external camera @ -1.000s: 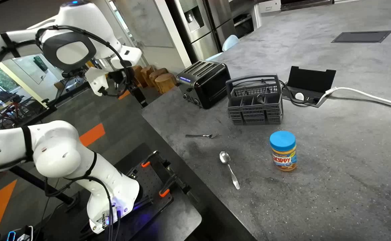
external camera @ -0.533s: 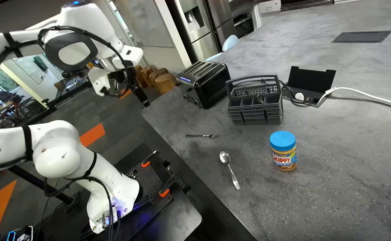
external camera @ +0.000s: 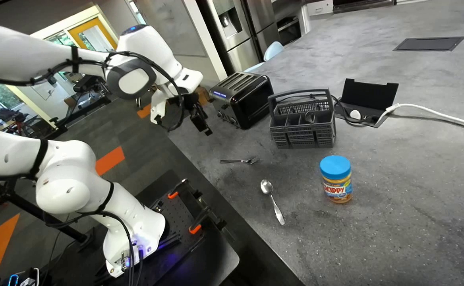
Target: Put the fork in the cutlery stand
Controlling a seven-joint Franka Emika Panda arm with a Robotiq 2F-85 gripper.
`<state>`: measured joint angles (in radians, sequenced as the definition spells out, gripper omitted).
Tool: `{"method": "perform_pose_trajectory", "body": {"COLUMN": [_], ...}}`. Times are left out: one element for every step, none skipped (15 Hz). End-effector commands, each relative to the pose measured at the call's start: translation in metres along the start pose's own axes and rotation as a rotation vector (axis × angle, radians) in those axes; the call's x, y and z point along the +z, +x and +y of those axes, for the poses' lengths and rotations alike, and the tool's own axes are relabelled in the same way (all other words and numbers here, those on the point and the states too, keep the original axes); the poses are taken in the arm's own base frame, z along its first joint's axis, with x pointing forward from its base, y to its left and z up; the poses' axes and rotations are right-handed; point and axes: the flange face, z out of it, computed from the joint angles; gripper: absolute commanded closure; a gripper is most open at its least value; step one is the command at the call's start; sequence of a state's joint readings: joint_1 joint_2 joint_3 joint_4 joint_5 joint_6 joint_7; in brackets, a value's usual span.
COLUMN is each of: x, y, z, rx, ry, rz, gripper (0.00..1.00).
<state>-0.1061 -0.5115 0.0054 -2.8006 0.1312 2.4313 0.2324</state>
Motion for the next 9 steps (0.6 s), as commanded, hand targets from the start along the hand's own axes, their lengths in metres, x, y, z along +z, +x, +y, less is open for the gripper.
{"method": "perform_pose_trajectory", "body": {"x": [0.066,0.088,0.104,0.12,0.136,0.147,0.159,0.139,0.15], "y": [0.008,0.008,0.01,0.01,0.009,0.011,0.011,0.005,0.005], "z": [0.001,0.002,0.003,0.005,0.007,0.007,0.008,0.008,0.01], "rx": [0.165,0.211,0.249,0.283,0.305,0.32,0.32,0.292,0.299], "ry": [-0.083,-0.104,-0.121,-0.135,-0.139,-0.137,-0.127,-0.132,-0.134], "rz": [-0.018,-0.033,-0.049,-0.058,-0.066,-0.072,-0.087,-0.078,-0.089], "gripper": [0.0,0.0,0.0,0.0,0.0,0.0,0.0,0.0,0.0]}}
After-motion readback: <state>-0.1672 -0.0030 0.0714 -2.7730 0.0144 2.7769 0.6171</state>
